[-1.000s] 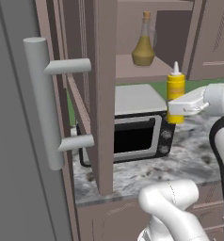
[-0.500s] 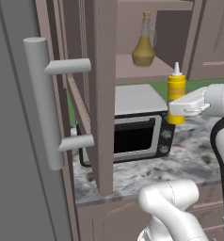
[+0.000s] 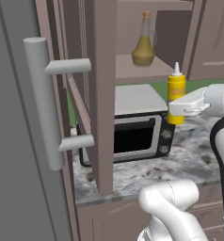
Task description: Move the mustard and oil and vinegar bottle from the cabinet to the dining counter.
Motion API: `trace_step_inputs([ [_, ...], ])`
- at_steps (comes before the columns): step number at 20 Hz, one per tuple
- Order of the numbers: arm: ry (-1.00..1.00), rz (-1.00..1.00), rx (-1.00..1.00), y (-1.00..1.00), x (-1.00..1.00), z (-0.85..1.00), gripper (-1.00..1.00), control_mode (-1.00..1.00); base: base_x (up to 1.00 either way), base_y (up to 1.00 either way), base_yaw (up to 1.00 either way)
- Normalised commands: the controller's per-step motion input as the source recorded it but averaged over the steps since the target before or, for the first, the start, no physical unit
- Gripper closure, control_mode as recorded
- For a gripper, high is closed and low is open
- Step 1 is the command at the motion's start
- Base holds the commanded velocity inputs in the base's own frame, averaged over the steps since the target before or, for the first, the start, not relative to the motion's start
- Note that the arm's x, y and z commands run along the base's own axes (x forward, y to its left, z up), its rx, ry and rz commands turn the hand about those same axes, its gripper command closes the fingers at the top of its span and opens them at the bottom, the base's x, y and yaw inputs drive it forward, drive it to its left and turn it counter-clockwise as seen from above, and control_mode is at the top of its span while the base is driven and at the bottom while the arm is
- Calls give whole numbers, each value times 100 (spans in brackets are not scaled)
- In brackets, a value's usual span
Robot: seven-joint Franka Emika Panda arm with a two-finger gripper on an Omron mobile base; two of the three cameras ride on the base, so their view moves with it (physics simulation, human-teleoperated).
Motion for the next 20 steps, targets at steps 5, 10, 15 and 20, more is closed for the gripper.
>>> trace_step_inputs([
  [5, 0, 0, 0, 0, 0, 0, 100, 100, -2, 0, 0],
  [10, 0, 0, 0, 0, 0, 0, 100, 100, -41, 0, -1],
  [15, 0, 0, 0, 0, 0, 0, 100, 100, -61, 0, -2],
  [20, 0, 0, 0, 0, 0, 0, 100, 100, -64, -3, -2],
])
